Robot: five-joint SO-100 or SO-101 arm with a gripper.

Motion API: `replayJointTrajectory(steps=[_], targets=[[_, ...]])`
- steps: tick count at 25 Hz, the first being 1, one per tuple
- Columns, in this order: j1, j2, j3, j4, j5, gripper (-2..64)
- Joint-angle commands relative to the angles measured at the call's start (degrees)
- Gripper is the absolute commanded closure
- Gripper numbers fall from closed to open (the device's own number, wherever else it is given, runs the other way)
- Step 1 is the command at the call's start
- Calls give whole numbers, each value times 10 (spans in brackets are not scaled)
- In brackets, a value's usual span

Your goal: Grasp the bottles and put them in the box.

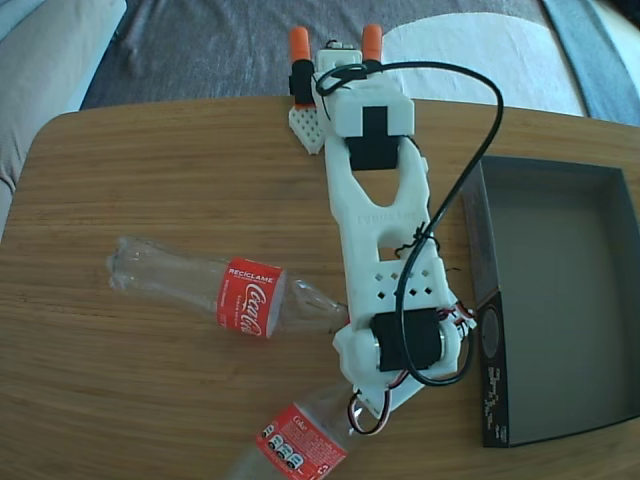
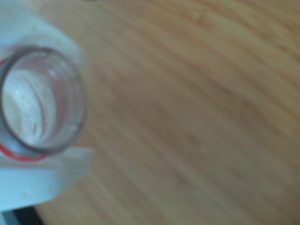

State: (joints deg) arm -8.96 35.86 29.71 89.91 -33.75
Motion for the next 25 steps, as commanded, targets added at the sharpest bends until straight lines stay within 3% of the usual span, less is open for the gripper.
replayJointTrajectory(steps=[1,11,14,25], targets=[[0,95,-29,7,4,590],[-11,227,-28,83,4,589],[-25,279,-11,83,4,589],[-152,507,185,83,-2,590]])
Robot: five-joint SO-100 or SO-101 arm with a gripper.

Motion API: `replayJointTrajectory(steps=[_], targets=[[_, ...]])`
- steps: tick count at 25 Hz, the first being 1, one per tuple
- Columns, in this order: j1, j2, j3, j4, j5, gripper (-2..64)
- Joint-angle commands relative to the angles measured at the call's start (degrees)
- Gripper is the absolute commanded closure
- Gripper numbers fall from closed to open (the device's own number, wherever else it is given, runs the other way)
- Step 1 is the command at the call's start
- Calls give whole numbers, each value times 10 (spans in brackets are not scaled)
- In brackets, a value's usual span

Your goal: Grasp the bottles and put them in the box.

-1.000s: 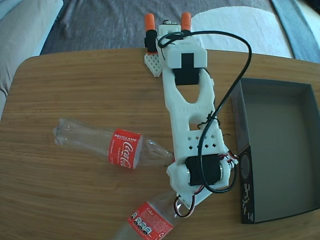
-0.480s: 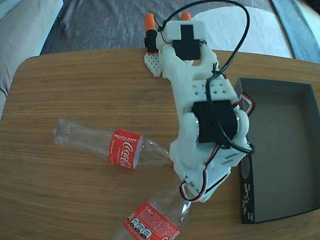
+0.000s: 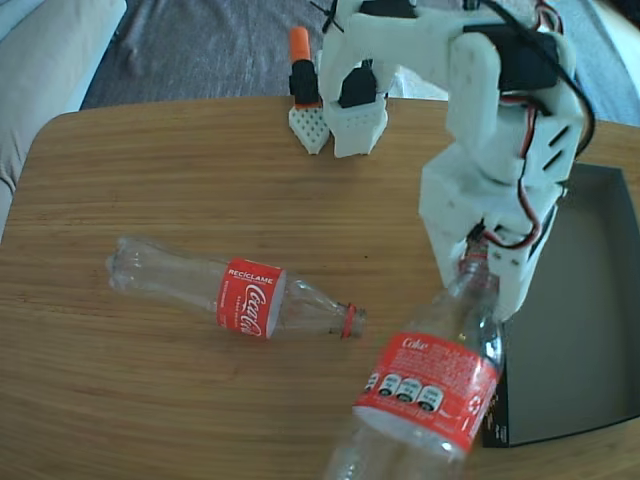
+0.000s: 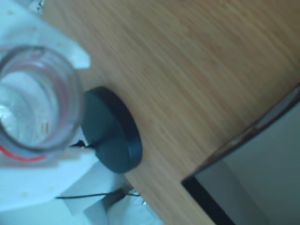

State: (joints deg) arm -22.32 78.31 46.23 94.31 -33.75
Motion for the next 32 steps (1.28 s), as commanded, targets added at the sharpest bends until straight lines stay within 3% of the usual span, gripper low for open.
replayJointTrajectory(steps=[1,15,21,26,32], targets=[[-31,101,40,39,-2,590],[-117,272,196,39,-2,590],[-194,338,260,39,3,591],[-256,368,307,39,15,591],[-265,371,336,39,36,591]])
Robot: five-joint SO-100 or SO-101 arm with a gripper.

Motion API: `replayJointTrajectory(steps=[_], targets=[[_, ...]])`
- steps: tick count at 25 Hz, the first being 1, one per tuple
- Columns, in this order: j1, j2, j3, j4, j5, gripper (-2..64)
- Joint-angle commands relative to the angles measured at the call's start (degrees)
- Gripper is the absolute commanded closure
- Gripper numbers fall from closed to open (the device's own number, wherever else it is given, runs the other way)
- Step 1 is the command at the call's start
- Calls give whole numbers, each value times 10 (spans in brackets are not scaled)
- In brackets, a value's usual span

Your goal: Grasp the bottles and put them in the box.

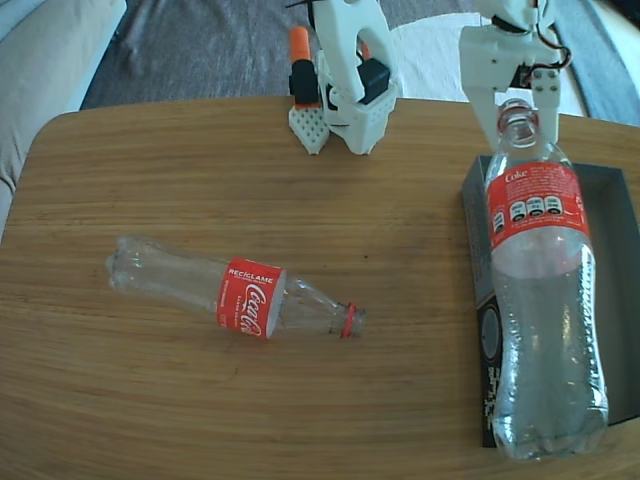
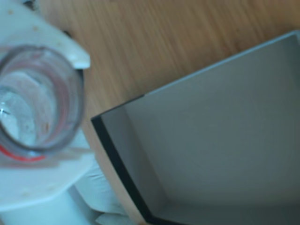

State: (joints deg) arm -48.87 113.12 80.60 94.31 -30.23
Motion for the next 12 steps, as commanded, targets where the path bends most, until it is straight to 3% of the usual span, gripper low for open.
replayJointTrajectory(steps=[1,12], targets=[[0,23,-8,39,1,591],[-62,-9,-8,36,1,617]])
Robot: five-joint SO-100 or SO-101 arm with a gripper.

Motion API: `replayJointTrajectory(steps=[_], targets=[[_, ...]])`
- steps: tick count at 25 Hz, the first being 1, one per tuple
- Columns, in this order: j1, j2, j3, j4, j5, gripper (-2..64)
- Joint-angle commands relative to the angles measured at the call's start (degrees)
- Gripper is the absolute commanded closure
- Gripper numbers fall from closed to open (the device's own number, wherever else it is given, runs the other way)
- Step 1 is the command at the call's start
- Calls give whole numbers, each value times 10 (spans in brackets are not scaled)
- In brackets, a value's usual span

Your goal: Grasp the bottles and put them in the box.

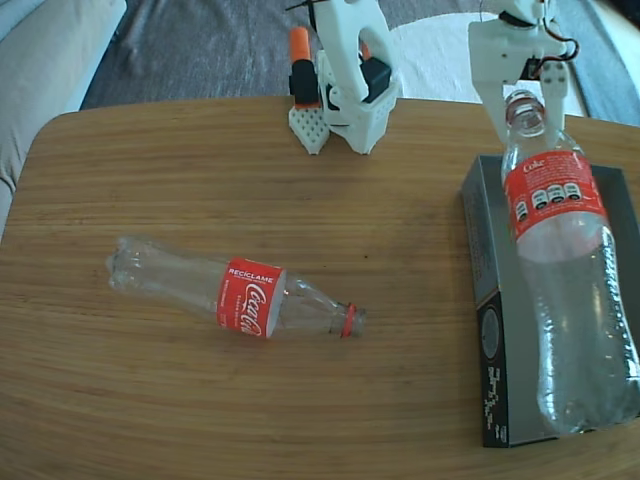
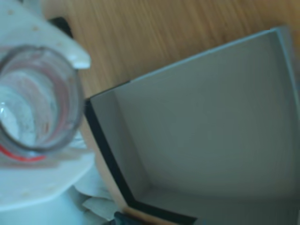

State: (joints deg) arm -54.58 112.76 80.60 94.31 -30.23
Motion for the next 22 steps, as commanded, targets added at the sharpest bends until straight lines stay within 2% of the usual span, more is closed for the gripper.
replayJointTrajectory(steps=[1,16,22], targets=[[-4,-17,-13,36,1,617],[-25,-91,-40,22,-1,617],[-25,-124,-81,22,-1,617]])
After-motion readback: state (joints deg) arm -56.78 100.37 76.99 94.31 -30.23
